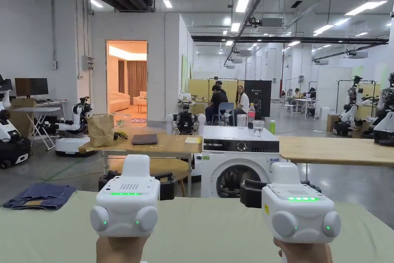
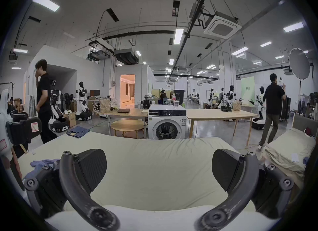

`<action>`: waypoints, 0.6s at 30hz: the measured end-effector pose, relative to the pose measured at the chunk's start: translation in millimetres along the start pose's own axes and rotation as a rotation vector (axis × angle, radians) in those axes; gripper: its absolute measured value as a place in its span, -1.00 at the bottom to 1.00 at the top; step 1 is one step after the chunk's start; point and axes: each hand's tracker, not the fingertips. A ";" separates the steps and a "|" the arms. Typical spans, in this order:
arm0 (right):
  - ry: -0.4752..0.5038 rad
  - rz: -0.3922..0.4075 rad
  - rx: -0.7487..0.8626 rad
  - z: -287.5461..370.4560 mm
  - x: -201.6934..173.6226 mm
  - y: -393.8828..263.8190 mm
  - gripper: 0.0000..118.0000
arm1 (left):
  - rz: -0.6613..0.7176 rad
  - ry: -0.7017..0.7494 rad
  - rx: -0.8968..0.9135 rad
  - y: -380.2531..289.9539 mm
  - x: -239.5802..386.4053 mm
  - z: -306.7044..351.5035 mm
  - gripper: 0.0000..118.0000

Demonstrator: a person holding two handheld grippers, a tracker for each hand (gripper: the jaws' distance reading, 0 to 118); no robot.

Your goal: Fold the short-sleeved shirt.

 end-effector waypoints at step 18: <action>-0.001 0.015 0.011 1.1 0.2 -3.1 1.00 | -0.023 0.016 -0.004 -1.6 1.4 0.3 0.99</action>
